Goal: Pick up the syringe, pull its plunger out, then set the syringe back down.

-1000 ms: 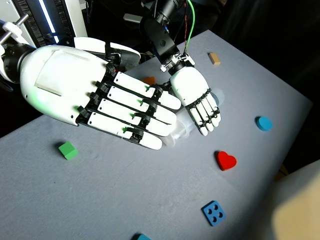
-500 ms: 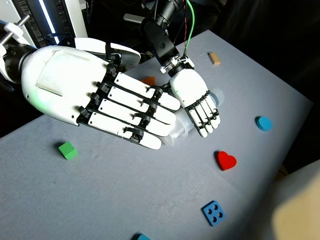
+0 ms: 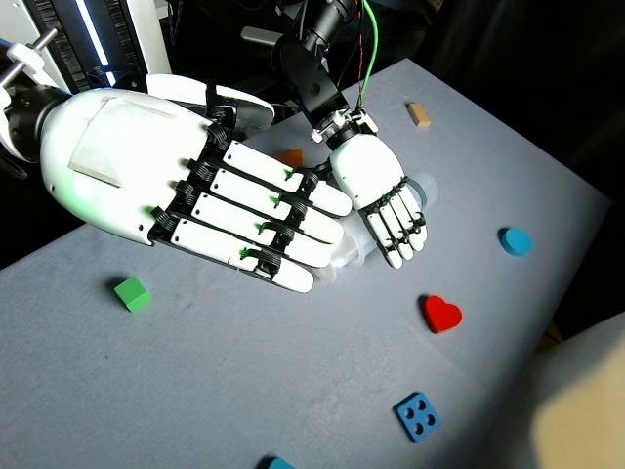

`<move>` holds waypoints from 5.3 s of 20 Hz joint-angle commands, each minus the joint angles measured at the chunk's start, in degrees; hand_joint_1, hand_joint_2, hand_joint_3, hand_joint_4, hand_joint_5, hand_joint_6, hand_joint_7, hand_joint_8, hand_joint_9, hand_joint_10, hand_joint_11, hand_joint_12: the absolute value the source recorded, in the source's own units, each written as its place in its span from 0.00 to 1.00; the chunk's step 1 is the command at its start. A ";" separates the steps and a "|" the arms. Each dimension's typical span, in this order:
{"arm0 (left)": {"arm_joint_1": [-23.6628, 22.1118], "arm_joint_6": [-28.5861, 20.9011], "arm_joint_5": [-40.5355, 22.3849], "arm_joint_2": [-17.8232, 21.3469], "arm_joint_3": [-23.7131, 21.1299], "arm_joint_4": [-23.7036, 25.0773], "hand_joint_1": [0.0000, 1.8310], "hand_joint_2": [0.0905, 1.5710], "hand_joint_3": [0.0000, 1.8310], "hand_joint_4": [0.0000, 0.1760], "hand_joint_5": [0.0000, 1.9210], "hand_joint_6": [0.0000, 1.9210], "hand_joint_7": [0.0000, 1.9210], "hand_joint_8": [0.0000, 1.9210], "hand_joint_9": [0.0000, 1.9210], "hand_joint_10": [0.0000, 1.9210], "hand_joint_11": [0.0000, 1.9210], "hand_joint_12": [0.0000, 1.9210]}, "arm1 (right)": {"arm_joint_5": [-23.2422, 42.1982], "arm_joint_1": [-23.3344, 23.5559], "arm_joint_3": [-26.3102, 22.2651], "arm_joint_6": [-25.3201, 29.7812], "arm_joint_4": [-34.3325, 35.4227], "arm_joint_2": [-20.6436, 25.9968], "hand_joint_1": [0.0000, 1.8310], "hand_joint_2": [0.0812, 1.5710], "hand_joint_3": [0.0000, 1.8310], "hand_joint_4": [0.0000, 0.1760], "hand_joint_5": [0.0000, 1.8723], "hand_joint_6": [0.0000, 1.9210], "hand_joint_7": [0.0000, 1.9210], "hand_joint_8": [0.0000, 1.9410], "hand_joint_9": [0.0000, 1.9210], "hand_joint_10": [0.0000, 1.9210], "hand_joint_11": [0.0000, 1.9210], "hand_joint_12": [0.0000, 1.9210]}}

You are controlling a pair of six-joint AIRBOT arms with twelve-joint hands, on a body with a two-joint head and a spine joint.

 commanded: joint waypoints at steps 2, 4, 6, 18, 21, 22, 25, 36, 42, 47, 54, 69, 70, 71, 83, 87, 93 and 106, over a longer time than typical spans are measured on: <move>0.26 0.17 -1.69 -0.33 -0.37 1.96 0.44 0.65 0.00 0.00 0.20 0.00 0.19 0.00 0.17 0.01 0.01 0.47 | 5.33 0.54 0.03 0.34 -3.36 -0.03 0.03 0.65 0.00 0.00 0.04 0.00 0.04 0.00 0.04 0.00 0.00 0.20; 0.26 0.03 -1.69 -0.31 -0.46 1.96 0.47 0.65 0.00 0.00 0.25 0.01 0.23 0.00 0.22 0.01 0.04 0.48 | 5.34 0.54 0.03 0.34 -3.36 -0.03 0.03 0.65 0.00 0.00 0.04 0.00 0.04 0.00 0.03 0.00 0.00 0.18; 0.28 -0.09 -1.69 -0.28 -0.52 1.96 0.54 0.64 0.00 0.00 0.43 0.02 0.36 0.01 0.33 0.01 0.17 0.46 | 5.35 0.54 0.03 0.34 -3.36 -0.03 0.03 0.64 0.00 0.00 0.04 0.00 0.04 0.00 0.03 0.00 0.00 0.18; 2.47 -10.12 2.48 1.53 -0.90 18.87 0.76 0.68 0.00 0.00 0.48 0.41 0.54 0.49 0.52 0.66 0.53 0.61 | 5.48 0.45 0.06 0.34 -3.36 -0.03 0.03 0.64 0.00 0.00 0.04 0.00 0.04 0.00 0.03 0.00 0.00 0.17; 2.33 -13.17 6.33 2.72 -0.48 25.99 0.76 0.68 0.00 0.00 0.51 0.42 0.52 0.50 0.50 0.65 0.53 0.60 | 5.47 0.30 0.08 0.68 -3.36 -0.03 0.03 0.64 0.00 0.00 0.03 0.00 0.03 0.00 0.02 0.00 0.00 0.17; 2.12 -13.73 6.96 3.08 -0.48 27.41 0.76 0.67 0.00 0.00 0.52 0.42 0.53 0.47 0.50 0.64 0.53 0.59 | 5.47 0.27 0.09 1.48 -3.36 -0.02 0.03 0.64 0.00 0.00 0.04 0.00 0.03 0.00 0.02 0.00 0.00 0.17; 1.05 -15.82 8.55 4.63 -0.56 31.40 0.76 0.68 0.00 0.00 0.50 0.44 0.55 0.46 0.50 0.64 0.54 0.60 | 5.81 0.05 0.35 8.54 -3.34 -0.02 0.03 0.64 0.00 0.00 0.03 0.00 0.03 0.00 0.02 0.00 0.00 0.13; -9.43 -15.61 23.28 11.00 0.17 41.92 0.76 0.67 0.00 0.00 0.49 0.44 0.58 0.40 0.51 0.63 0.55 0.58 | -1.90 -3.42 7.93 38.08 -8.02 1.19 0.02 0.65 0.00 0.00 0.02 0.00 0.02 0.00 0.01 0.00 0.00 0.13; -12.91 -14.52 27.79 12.12 0.68 42.74 0.76 0.67 0.00 0.00 0.48 0.46 0.55 0.43 0.52 0.62 0.55 0.57 | -2.14 -7.97 12.07 47.27 -22.96 1.00 0.40 0.60 0.00 0.00 0.03 0.00 0.03 0.00 0.03 0.00 0.00 0.16; -14.23 -12.73 29.01 12.20 0.54 39.92 0.76 0.68 0.00 0.00 0.46 0.47 0.55 0.46 0.50 0.65 0.54 0.57 | -1.28 -9.19 13.51 49.73 -24.86 0.05 0.51 0.59 0.00 0.00 0.09 0.01 0.12 0.01 0.11 0.01 0.00 0.31; -14.89 -11.67 28.76 12.21 1.23 36.73 0.76 0.67 0.00 0.00 0.50 0.42 0.56 0.44 0.49 0.65 0.53 0.61 | -0.79 -10.20 13.51 48.49 -23.09 -2.12 0.57 0.55 0.00 0.00 0.11 0.00 0.14 0.00 0.12 0.00 0.00 0.29; -17.47 -7.32 31.66 12.20 2.07 33.52 0.76 0.68 0.00 0.00 0.48 0.44 0.55 0.47 0.50 0.65 0.54 0.59 | 3.30 -10.02 18.61 54.03 -20.61 -9.57 0.56 0.53 0.00 0.00 0.11 0.00 0.13 0.00 0.11 0.00 0.00 0.29; -17.48 -7.29 31.66 12.20 2.11 33.30 0.76 0.68 0.00 0.00 0.49 0.43 0.55 0.46 0.50 0.64 0.53 0.59 | 3.88 -9.98 19.49 54.17 -21.16 -10.25 0.56 0.53 0.00 0.00 0.11 0.00 0.13 0.00 0.12 0.00 0.00 0.29; -17.49 -6.87 31.75 12.20 2.14 32.70 0.76 0.67 0.00 0.00 0.50 0.42 0.55 0.46 0.50 0.64 0.53 0.59 | 3.91 -9.78 20.21 54.31 -21.33 -10.86 0.56 0.53 0.00 0.00 0.11 0.00 0.14 0.00 0.12 0.00 0.00 0.29; -18.67 -0.22 33.78 12.22 2.37 25.89 0.76 0.68 0.00 0.00 0.49 0.44 0.55 0.47 0.49 0.66 0.51 0.61 | 2.03 -10.09 25.47 53.02 -25.36 -16.67 0.56 0.53 0.00 0.00 0.12 0.00 0.13 0.00 0.12 0.00 0.00 0.29; -19.82 1.60 34.18 12.22 2.42 24.44 0.76 0.67 0.00 0.00 0.51 0.38 0.57 0.44 0.52 0.65 0.52 0.61 | 3.78 -9.70 27.23 51.48 -25.36 -19.17 0.57 0.54 0.00 0.00 0.12 0.00 0.14 0.00 0.12 0.00 0.00 0.27; -20.23 2.04 33.82 12.34 2.38 23.36 0.76 0.65 0.00 0.00 0.53 0.34 0.59 0.40 0.54 0.62 0.54 0.63 | 4.16 -9.43 27.49 51.59 -25.34 -19.24 0.56 0.53 0.00 0.00 0.13 0.00 0.14 0.00 0.13 0.00 0.00 0.30; -20.35 2.05 32.69 12.62 2.32 22.30 0.76 0.66 0.00 0.00 0.53 0.36 0.58 0.42 0.52 0.65 0.52 0.66 | 5.72 -9.42 27.67 52.83 -24.93 -18.88 0.55 0.53 0.00 0.00 0.13 0.00 0.15 0.00 0.13 0.00 0.00 0.33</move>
